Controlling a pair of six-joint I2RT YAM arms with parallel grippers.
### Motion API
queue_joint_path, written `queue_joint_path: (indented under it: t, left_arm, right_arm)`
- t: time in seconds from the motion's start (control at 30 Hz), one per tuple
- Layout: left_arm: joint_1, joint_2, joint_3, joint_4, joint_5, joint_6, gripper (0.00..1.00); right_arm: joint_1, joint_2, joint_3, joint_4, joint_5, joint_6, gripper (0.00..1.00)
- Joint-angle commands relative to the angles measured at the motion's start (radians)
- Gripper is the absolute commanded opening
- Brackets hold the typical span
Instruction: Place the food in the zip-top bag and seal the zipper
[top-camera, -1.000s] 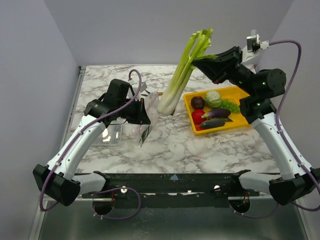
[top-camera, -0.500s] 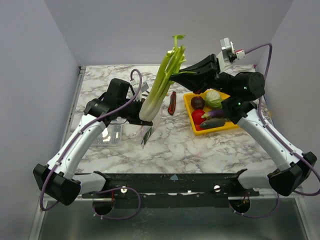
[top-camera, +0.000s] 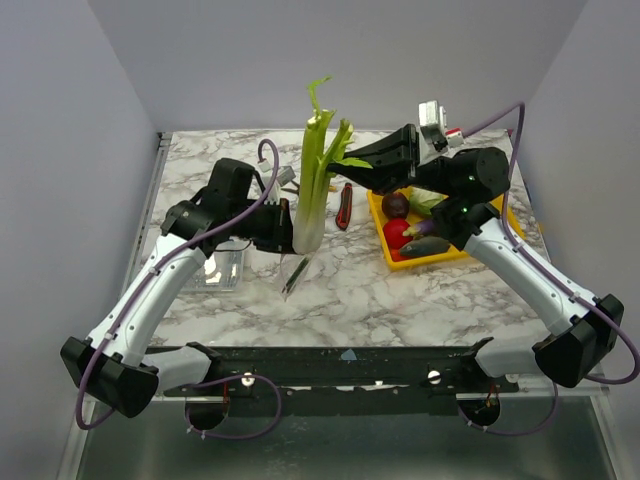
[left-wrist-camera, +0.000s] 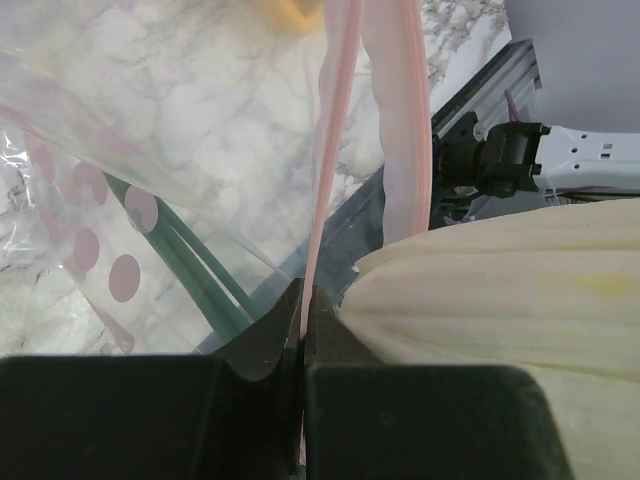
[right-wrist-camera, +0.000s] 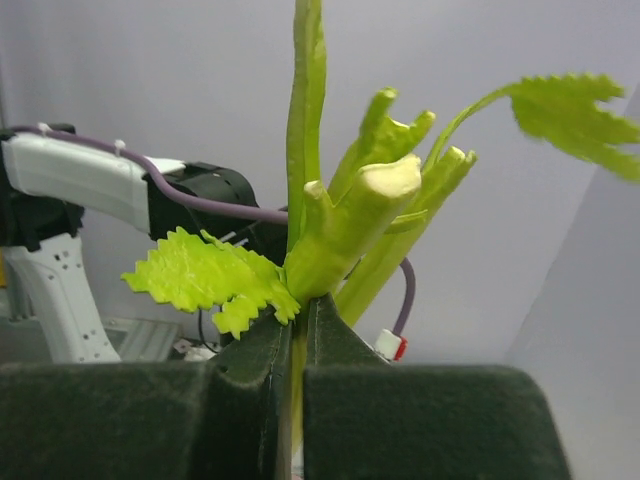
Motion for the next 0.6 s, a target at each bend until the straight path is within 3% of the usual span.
queue_joint_path:
  t: [0.0,0.3,0.57]
  left_arm:
    - [0.005,-0.028,0.015,-0.020,0.063,0.002,0.00]
    - [0.005,-0.043,0.007,-0.038,0.096,0.004,0.00]
    - [0.005,-0.045,0.015,-0.047,0.107,0.008,0.00]
  right_arm:
    - [0.005,-0.020,-0.004,-0.031,-0.008,-0.178,0.00]
    - [0.006,-0.005,0.021,-0.050,-0.009,-0.307,0.00]
    - [0.006,-0.024,0.055,-0.189,0.046,-0.520,0.00]
